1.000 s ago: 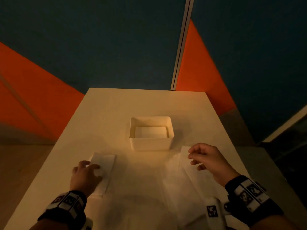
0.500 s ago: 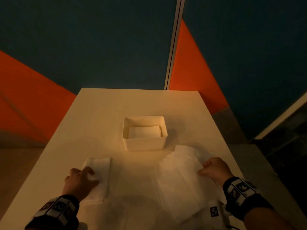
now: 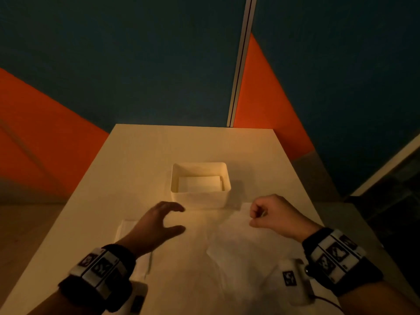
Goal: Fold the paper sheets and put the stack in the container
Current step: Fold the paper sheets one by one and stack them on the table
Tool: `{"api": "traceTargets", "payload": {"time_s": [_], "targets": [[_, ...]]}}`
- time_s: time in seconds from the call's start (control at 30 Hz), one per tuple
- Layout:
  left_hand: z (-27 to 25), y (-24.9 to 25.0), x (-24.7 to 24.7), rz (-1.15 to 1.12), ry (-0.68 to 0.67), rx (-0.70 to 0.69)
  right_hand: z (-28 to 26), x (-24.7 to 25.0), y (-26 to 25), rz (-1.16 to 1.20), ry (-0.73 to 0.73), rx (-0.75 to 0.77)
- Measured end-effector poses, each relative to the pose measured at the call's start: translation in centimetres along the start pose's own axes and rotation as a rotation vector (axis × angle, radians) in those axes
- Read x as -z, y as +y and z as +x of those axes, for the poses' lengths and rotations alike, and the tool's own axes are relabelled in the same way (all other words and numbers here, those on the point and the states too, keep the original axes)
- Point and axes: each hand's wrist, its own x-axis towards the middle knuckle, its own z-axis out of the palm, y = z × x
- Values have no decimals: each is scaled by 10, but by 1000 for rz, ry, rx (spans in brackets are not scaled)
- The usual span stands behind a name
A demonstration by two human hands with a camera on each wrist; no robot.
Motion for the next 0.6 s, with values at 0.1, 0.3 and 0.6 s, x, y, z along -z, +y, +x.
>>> {"api": "traceTargets", "payload": {"time_s": [0.1,0.3,0.6], "targets": [[2,39,-2,-199,-158,-119,-3,11,-37,83,-90,121],[7,76,-6,-575,-126,-177,-4,30,-70,348,19,240],[2,91,16,-1052,162,-45,-6,24,-33,819,-60,33]]}}
